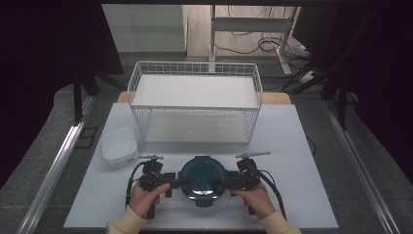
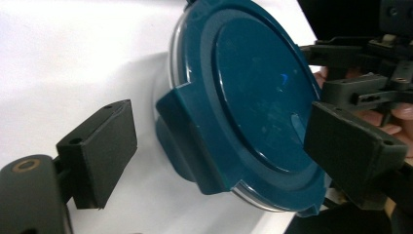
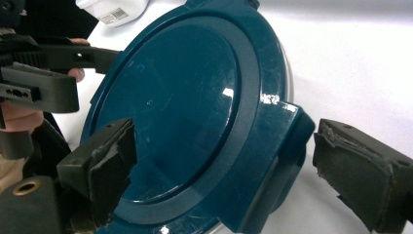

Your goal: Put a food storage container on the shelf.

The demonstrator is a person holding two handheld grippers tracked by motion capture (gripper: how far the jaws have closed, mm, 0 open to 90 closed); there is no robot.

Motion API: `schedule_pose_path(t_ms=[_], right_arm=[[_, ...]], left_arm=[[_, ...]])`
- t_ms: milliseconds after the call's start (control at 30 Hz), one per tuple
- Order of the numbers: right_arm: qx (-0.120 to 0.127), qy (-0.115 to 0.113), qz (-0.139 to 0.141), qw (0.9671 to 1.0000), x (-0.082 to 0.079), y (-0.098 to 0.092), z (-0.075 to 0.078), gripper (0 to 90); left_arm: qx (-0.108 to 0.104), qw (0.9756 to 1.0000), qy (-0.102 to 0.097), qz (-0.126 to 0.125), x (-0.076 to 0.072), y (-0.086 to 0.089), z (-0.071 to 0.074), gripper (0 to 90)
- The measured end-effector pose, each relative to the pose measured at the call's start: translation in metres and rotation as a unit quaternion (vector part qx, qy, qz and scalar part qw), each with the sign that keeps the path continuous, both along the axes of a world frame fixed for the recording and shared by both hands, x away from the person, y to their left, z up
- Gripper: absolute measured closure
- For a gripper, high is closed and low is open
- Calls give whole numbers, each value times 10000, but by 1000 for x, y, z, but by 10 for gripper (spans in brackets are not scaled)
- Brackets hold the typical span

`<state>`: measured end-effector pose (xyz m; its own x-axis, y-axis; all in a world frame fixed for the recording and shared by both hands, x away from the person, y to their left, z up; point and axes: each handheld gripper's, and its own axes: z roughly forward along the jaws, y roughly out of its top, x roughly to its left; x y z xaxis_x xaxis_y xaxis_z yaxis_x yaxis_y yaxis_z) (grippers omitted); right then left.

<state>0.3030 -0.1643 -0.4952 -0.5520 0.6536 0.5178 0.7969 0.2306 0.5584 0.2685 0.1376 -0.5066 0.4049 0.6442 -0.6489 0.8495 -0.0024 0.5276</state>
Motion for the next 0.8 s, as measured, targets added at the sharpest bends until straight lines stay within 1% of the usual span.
schedule_pose_path(t_ms=[33, 233, 300, 333, 467, 500, 633, 800], right_arm=[[44, 40, -15, 10000, 0, 1, -1, 88], [159, 204, -35, 9997, 1, 3, -6, 102], [183, 261, -42, 9995, 1, 4, -7, 108], [217, 289, -44, 9993, 1, 4, -8, 119], [242, 340, -99, 9991, 1, 4, -9, 137], [250, 378, -121, 9989, 1, 4, -10, 147], [300, 448, -144, 9984, 2, 4, -11, 158], [335, 516, -222, 9979, 2, 2, -11, 180]], left_arm=[[7, 10000, 1, -11, 0, -1, -1, 121], [-146, 9997, 203, -24, 4, -6, -9, 139], [-234, 9993, 295, -78, 5, -8, -12, 149], [-236, 9992, 317, -93, 5, -9, -13, 155], [-238, 9991, 329, -149, 5, -12, -13, 190], [-206, 9991, 332, -149, 5, -12, -14, 198], [-227, 9990, 352, -157, 5, -11, -14, 209], [-232, 9989, 397, -102, 4, -11, -14, 220]])
